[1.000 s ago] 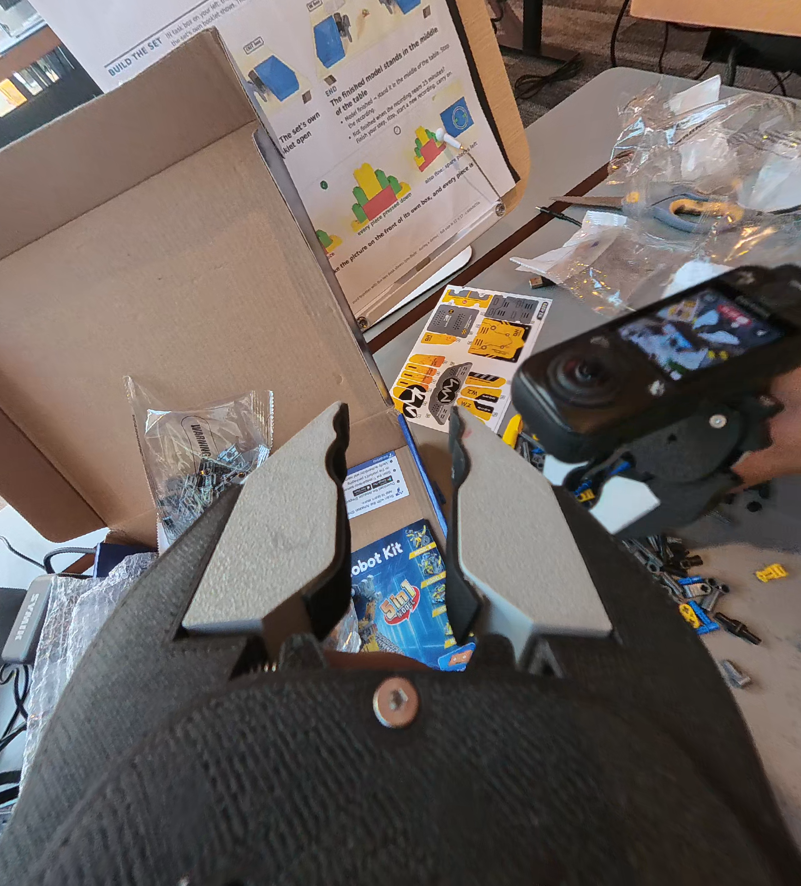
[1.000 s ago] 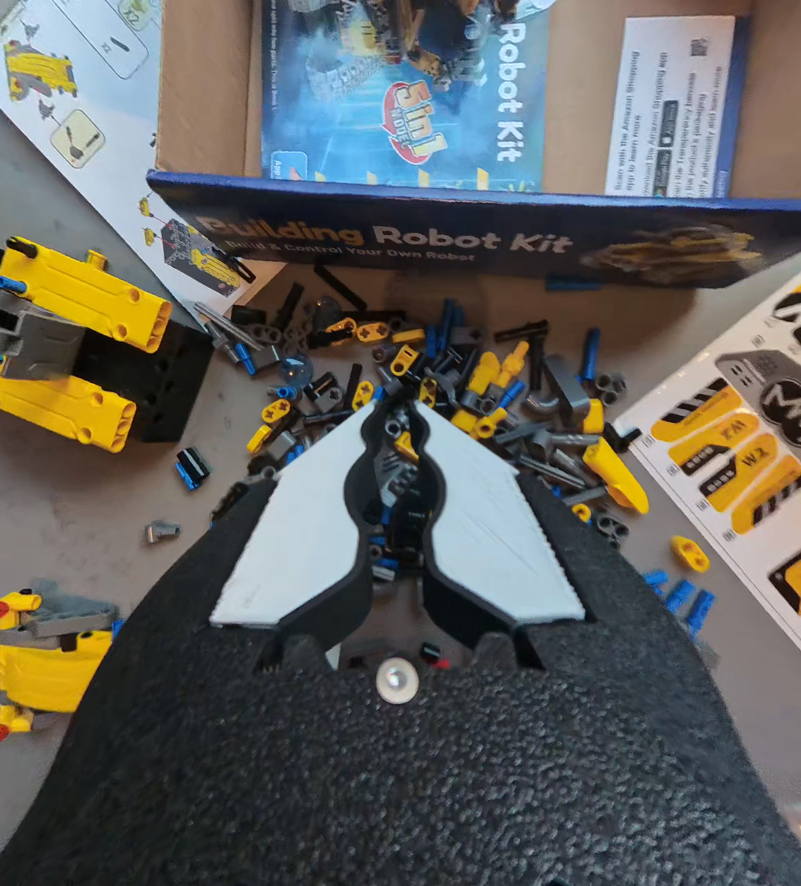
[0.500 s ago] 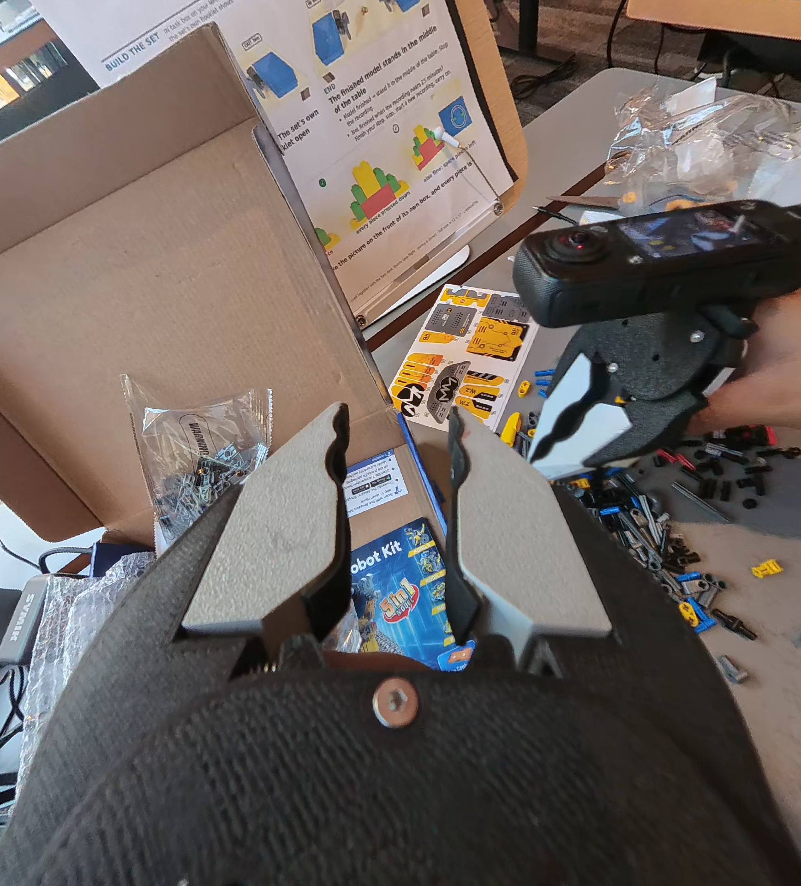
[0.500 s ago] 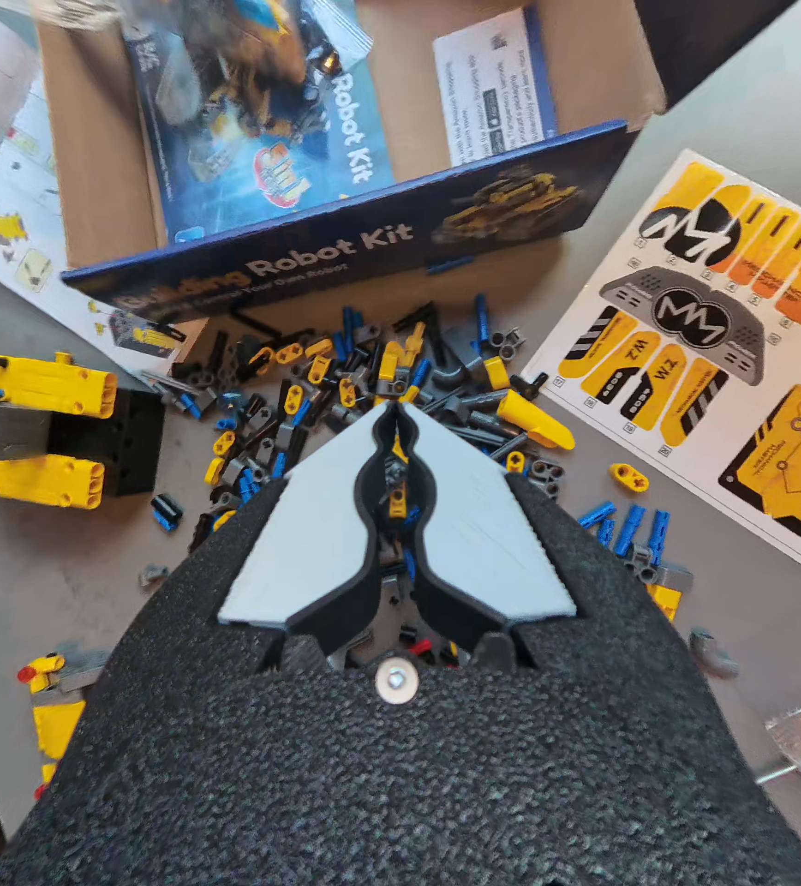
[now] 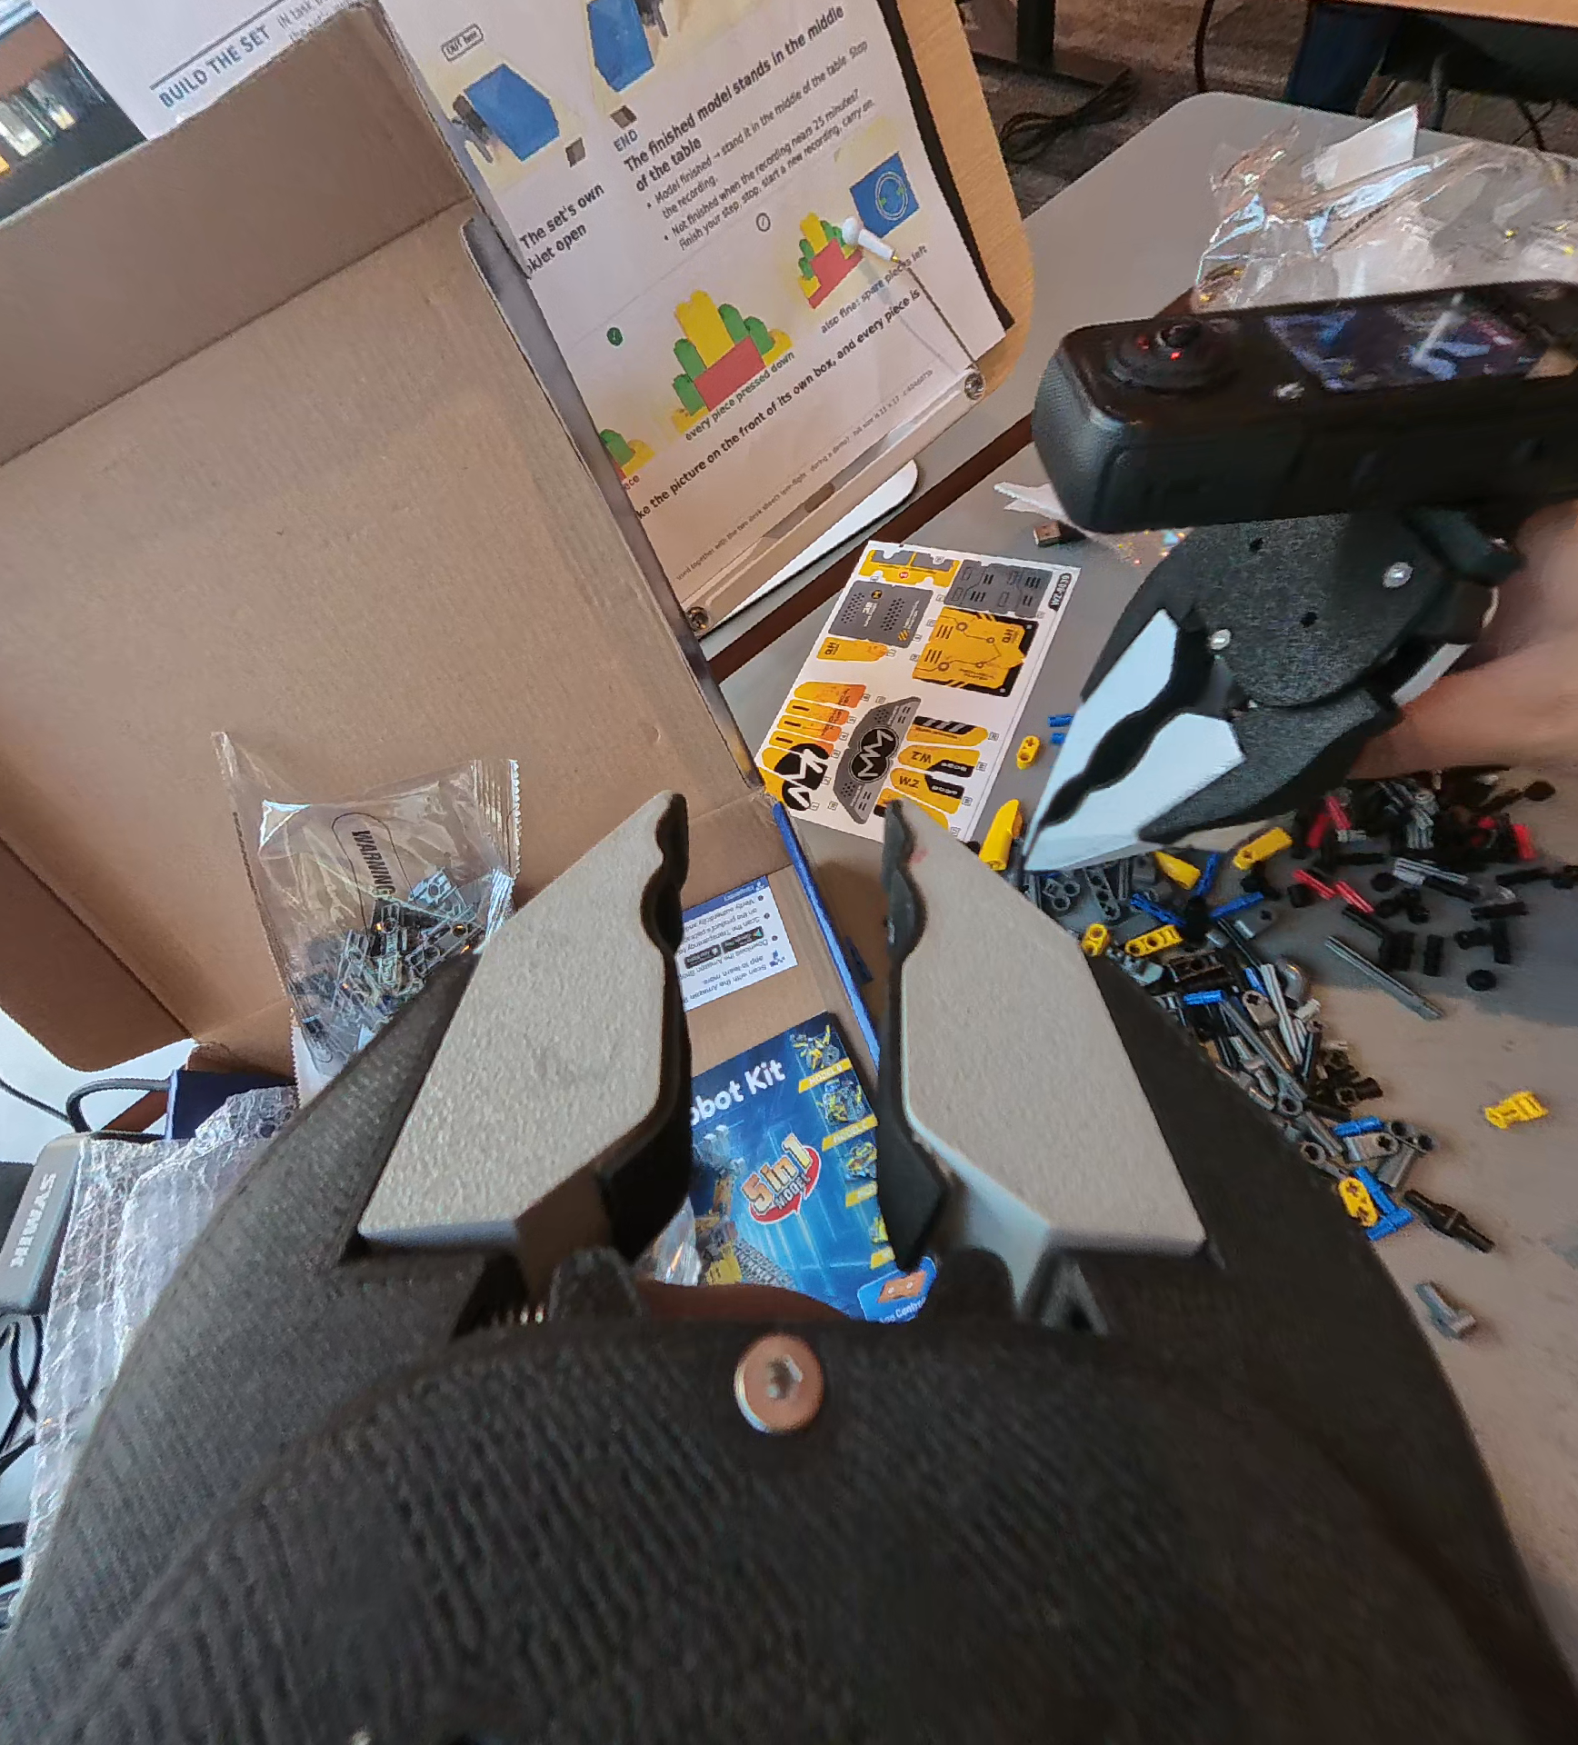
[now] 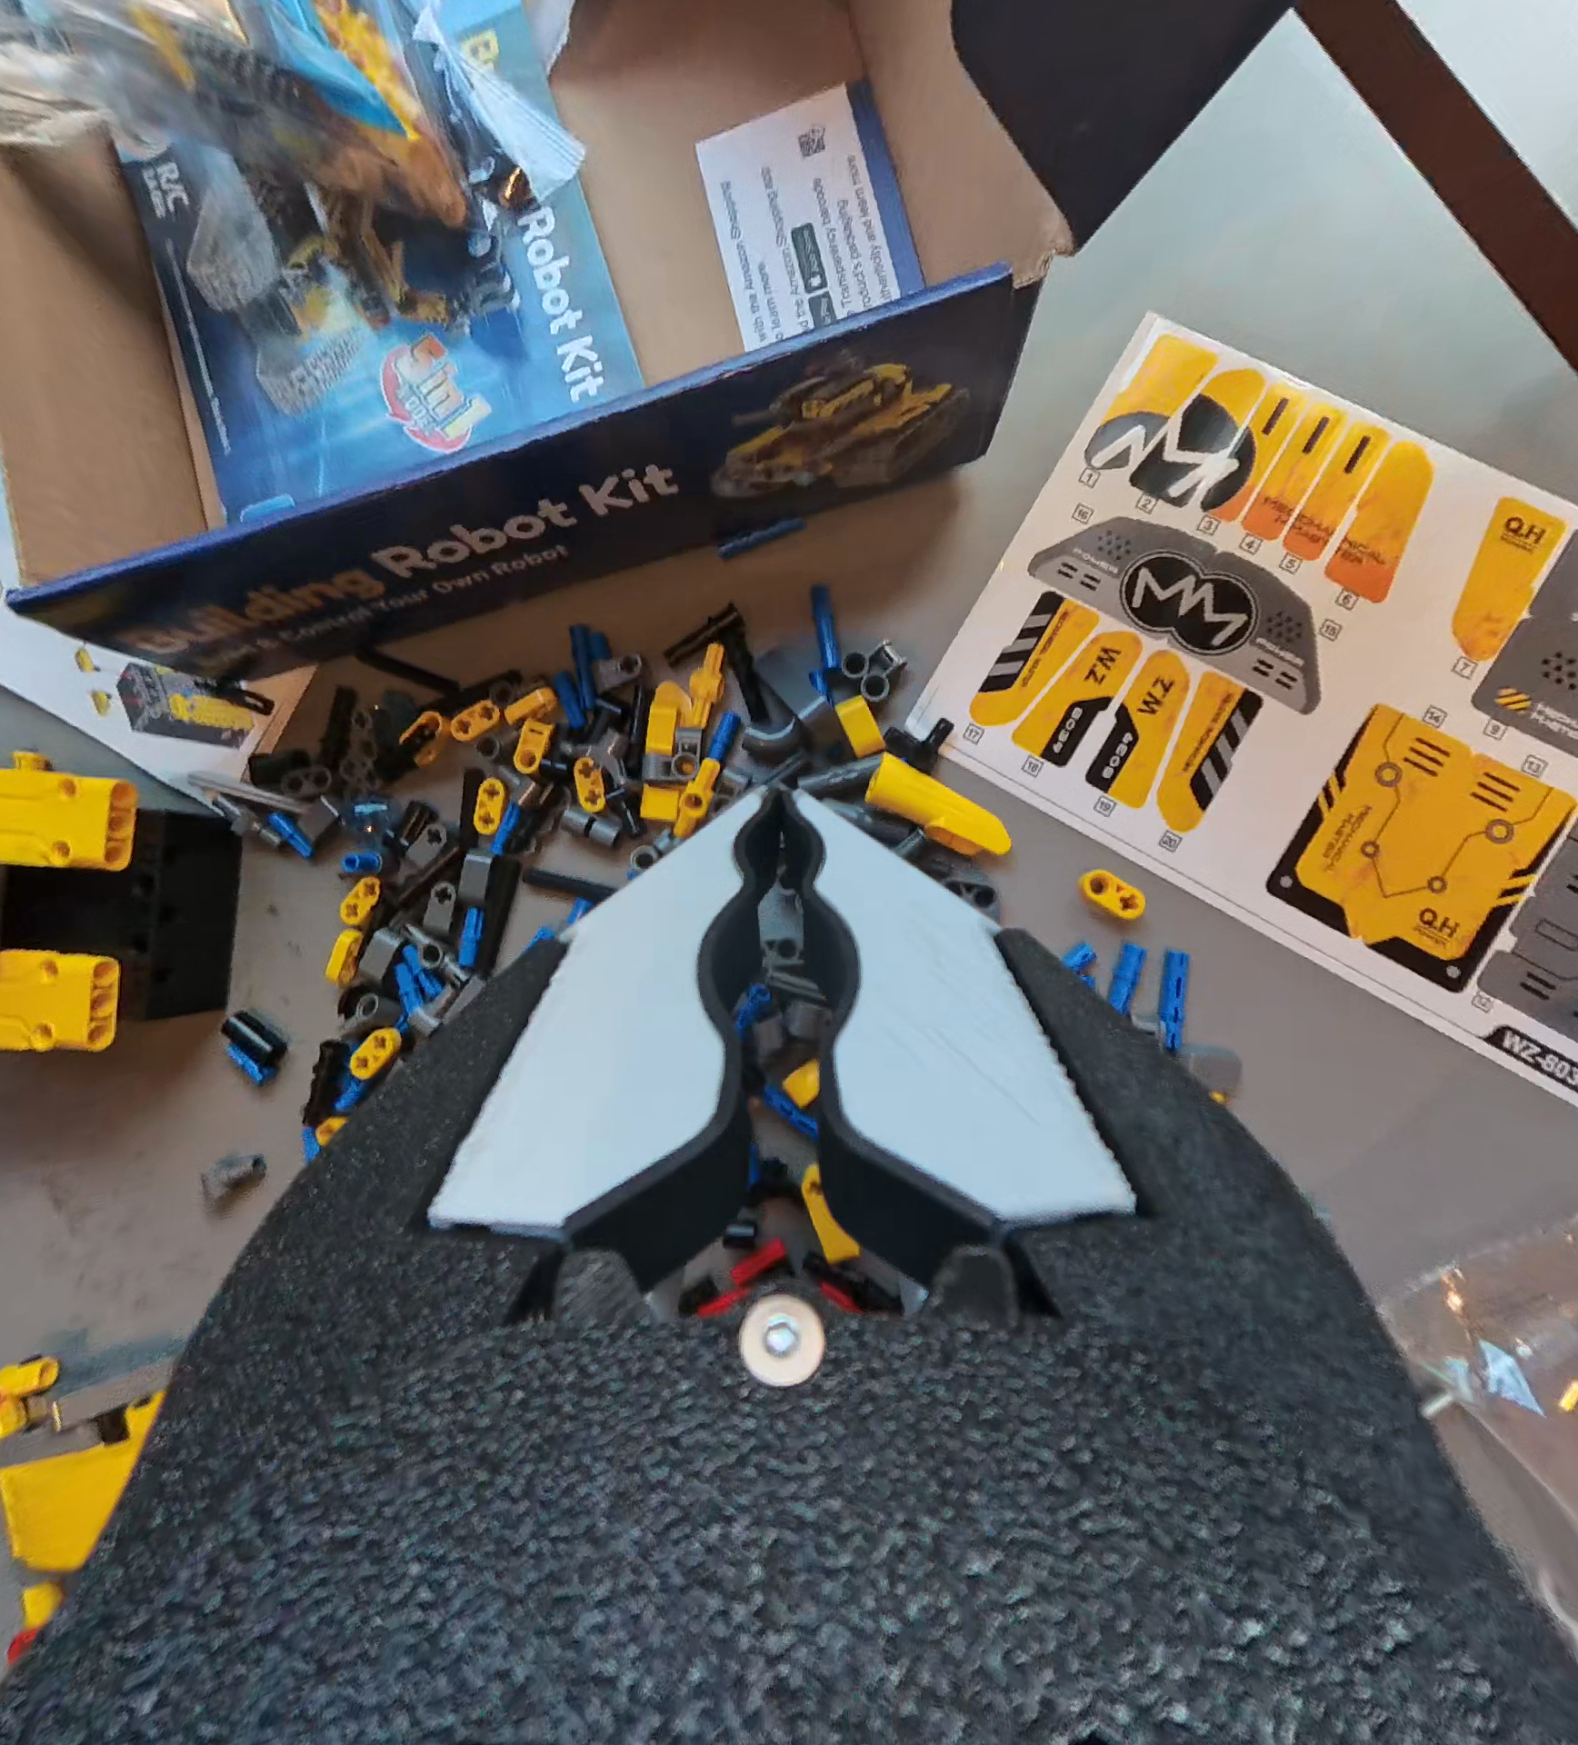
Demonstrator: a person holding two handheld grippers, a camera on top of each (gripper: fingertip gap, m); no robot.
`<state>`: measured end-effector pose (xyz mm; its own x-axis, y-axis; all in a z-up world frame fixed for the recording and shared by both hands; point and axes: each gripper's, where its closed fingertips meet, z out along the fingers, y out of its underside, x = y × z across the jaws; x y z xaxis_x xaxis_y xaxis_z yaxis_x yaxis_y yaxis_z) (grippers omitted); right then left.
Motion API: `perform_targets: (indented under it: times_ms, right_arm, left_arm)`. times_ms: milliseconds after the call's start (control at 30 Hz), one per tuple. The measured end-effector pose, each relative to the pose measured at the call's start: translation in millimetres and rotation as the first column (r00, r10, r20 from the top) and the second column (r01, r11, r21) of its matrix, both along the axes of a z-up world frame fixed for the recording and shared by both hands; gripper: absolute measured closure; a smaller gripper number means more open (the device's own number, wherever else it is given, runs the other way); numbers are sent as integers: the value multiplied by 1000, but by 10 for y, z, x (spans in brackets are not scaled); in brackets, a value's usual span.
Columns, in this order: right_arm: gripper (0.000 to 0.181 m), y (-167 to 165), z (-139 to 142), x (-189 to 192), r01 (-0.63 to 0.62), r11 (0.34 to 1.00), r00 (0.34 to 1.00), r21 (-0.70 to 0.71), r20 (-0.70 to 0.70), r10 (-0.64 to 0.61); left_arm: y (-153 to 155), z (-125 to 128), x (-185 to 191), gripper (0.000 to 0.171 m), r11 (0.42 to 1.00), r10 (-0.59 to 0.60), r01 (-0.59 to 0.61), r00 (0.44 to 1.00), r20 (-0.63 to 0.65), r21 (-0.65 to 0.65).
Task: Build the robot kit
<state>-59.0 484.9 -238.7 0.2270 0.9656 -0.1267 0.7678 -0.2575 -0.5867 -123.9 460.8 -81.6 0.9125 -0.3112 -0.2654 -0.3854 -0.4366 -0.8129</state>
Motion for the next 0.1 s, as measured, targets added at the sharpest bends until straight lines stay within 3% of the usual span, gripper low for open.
perform_targets:
  times_ms: [100]
  right_arm:
    - [181, -98, -129, -109, -24, 999, 1000, -31, 6, 24]
  left_arm:
    - [2, -16, 10, 133, 1000, -1, 1, 1000, -10, -3]
